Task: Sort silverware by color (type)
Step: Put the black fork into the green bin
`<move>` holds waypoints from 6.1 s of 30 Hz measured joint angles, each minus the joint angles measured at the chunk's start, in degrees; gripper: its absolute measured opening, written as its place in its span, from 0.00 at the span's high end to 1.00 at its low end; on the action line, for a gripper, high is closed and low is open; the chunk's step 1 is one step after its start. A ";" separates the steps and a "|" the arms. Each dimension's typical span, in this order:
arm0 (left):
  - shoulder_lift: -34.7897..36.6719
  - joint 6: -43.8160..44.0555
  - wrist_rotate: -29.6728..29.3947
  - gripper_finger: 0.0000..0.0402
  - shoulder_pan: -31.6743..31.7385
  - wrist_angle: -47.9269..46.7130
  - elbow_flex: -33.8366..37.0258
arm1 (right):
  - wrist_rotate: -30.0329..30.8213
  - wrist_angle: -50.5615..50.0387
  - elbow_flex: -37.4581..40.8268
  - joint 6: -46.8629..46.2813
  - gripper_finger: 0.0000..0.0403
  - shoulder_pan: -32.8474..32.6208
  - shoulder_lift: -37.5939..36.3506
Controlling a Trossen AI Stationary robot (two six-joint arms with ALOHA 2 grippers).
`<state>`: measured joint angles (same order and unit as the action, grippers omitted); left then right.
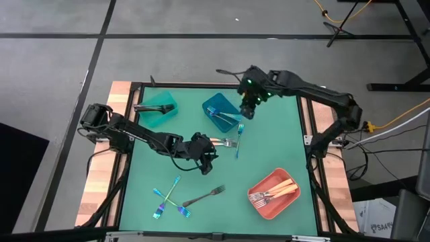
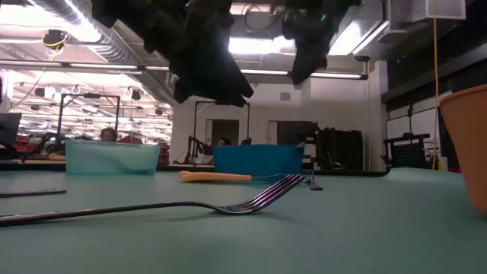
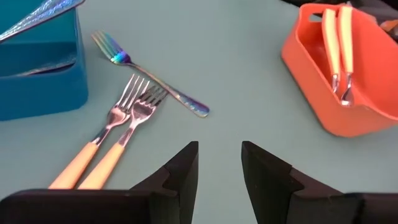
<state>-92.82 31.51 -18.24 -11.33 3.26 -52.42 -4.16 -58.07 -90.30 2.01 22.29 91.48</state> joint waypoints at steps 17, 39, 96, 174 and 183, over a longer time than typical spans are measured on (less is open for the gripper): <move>0.00 3.79 4.44 0.71 -1.73 -1.35 0.02 | 14.23 -9.20 0.00 -5.67 0.62 -21.69 -12.75; -0.43 10.48 -1.69 0.71 -16.12 0.67 0.02 | 24.61 -12.38 0.00 -13.08 0.62 -36.68 -13.90; -18.91 4.34 -5.73 0.74 -22.95 -3.30 -4.07 | 24.50 -11.99 0.00 -13.78 0.62 -36.53 -13.81; 1.36 5.34 -0.22 0.98 -6.59 -12.69 -3.91 | 25.40 20.54 45.71 -30.96 0.62 -36.53 -37.22; 10.37 5.33 -0.04 0.98 -1.12 -25.51 -3.91 | 24.04 24.92 48.09 -30.94 0.62 -36.53 -37.19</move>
<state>-82.44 36.84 -18.28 -12.45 -22.25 -56.34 19.88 -33.15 -42.22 -28.93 -14.24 54.29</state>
